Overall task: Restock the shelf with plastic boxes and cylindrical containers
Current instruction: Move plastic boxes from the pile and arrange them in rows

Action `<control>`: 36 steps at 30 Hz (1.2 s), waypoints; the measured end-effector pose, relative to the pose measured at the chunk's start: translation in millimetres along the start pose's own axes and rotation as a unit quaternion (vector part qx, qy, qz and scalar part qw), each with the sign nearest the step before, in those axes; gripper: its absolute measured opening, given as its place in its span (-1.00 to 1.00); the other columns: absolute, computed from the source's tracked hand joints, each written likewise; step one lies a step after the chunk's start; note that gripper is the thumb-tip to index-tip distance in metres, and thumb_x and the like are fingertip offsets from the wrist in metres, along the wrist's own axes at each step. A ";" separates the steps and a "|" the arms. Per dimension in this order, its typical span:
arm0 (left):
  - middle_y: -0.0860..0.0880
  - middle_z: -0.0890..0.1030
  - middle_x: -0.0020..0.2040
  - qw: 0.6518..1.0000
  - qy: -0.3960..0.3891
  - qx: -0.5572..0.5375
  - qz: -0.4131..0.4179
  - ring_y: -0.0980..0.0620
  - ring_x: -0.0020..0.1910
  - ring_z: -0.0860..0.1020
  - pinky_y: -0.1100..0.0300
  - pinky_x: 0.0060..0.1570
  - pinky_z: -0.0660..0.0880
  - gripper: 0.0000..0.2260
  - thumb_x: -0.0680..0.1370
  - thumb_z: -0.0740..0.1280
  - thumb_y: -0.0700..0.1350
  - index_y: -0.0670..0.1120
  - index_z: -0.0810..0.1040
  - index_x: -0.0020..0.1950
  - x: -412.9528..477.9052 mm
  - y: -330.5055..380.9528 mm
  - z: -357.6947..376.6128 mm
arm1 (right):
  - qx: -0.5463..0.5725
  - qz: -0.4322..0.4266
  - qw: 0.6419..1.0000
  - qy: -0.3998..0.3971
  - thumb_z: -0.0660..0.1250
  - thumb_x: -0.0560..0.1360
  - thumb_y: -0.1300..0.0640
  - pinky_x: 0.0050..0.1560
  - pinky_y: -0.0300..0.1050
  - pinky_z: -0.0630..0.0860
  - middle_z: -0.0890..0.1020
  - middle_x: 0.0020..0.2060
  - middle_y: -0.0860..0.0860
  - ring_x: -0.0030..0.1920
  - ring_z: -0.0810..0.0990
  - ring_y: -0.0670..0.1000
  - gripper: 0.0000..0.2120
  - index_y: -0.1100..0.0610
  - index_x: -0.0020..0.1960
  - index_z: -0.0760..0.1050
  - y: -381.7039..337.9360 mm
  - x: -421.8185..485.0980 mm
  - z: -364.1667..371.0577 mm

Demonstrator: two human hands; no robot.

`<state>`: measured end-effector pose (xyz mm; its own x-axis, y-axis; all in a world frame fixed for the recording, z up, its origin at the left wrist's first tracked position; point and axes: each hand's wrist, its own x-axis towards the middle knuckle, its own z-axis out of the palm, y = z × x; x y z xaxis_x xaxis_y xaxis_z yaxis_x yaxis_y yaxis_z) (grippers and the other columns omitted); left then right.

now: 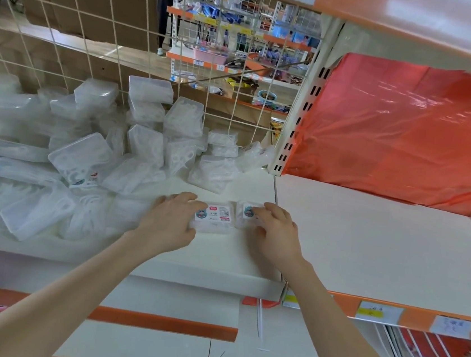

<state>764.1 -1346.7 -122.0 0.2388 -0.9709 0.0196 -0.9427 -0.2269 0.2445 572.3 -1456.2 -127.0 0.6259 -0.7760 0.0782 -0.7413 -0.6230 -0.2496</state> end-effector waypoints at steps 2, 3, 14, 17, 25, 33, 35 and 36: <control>0.03 0.22 0.44 1.000 0.013 0.020 -0.009 0.00 0.39 0.22 0.09 0.33 0.13 -0.50 0.51 0.22 -0.08 0.08 0.23 0.44 3.5 3.2 2.2 | -0.007 0.002 1.000 0.005 0.15 0.50 0.28 0.23 -0.08 0.24 0.28 0.39 0.02 0.39 0.21 0.05 -0.53 0.02 0.38 0.34 -0.3 0.0 0.2; 0.02 0.22 0.43 0.999 0.022 0.025 -0.012 0.00 0.40 0.20 0.10 0.33 0.12 -0.51 0.51 0.22 -0.07 0.08 0.23 0.44 3.8 4.1 3.2 | -0.012 0.004 1.000 0.007 0.15 0.50 0.28 0.23 -0.08 0.24 0.28 0.39 0.02 0.39 0.21 0.05 -0.53 0.02 0.38 0.33 -1.2 0.1 0.0; 0.01 0.19 0.46 0.994 0.030 0.046 -0.091 0.01 0.44 0.09 0.05 0.36 0.13 -0.38 0.45 0.29 0.14 0.07 0.18 0.46 -40.6 -50.5 -17.5 | 0.035 -0.101 0.993 0.043 0.21 0.47 0.24 0.29 -0.05 0.15 0.31 0.37 0.11 0.38 0.19 0.11 -0.55 0.13 0.36 0.37 -70.2 5.3 2.9; 0.03 0.17 0.47 0.995 -0.003 0.067 -0.071 0.05 0.45 0.09 0.07 0.35 0.15 -0.42 0.48 0.27 0.08 0.07 0.16 0.46 -47.2 -59.1 -21.4 | 0.050 -0.129 0.990 0.030 0.20 0.46 0.26 0.28 -0.05 0.15 0.33 0.36 0.11 0.37 0.22 0.11 -0.57 0.15 0.33 0.39 -90.4 3.4 7.8; -0.01 0.38 0.29 0.980 0.127 -0.134 -0.069 -0.03 0.27 0.37 0.10 0.20 0.33 -0.46 0.45 0.37 0.02 0.03 0.30 0.40 -48.9 -58.2 -22.1 | 0.119 -0.132 0.983 0.034 0.25 0.45 0.28 0.27 -0.16 0.18 0.43 0.25 0.11 0.28 0.35 0.11 -0.61 0.19 0.28 0.44 -103.3 -1.5 10.6; -0.06 0.66 0.01 0.547 0.037 -0.827 -0.129 -0.05 -0.04 0.65 0.01 0.02 0.50 -0.79 0.56 0.16 -0.02 -0.04 0.50 0.12 -46.3 -47.8 -41.9 | 0.315 -0.064 0.947 0.017 0.28 0.49 0.25 0.02 -0.40 0.22 0.52 0.17 0.03 0.10 0.44 -0.06 -0.69 0.17 0.24 0.47 -120.2 -9.6 -2.4; -0.09 0.68 -0.03 0.508 0.023 -0.850 -0.133 -0.07 -0.07 0.65 0.00 0.01 0.51 -0.77 0.58 0.14 -0.01 -0.08 0.50 0.11 -46.6 -44.4 -42.4 | 0.351 -0.048 0.935 0.004 0.27 0.51 0.22 0.03 -0.37 0.26 0.53 0.14 -0.02 0.10 0.44 -0.10 -0.71 0.14 0.23 0.47 -125.3 -10.8 -5.2; -0.10 0.67 -0.03 0.501 0.018 -0.856 -0.124 -0.08 -0.07 0.65 0.00 -0.02 0.54 -0.76 0.57 0.15 -0.02 -0.09 0.50 0.11 -47.3 -42.3 -41.8 | 0.368 -0.043 0.929 -0.003 0.26 0.51 0.22 0.05 -0.32 0.30 0.54 0.12 -0.05 0.11 0.46 -0.10 -0.73 0.13 0.20 0.47 -127.2 -11.4 -6.8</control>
<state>802.5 -1288.0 -92.8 0.3320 -0.9201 -0.2076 0.6923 0.0883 0.7162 657.8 -1368.7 -89.6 0.6780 -0.7245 0.1240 -0.3233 -0.4455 -0.8349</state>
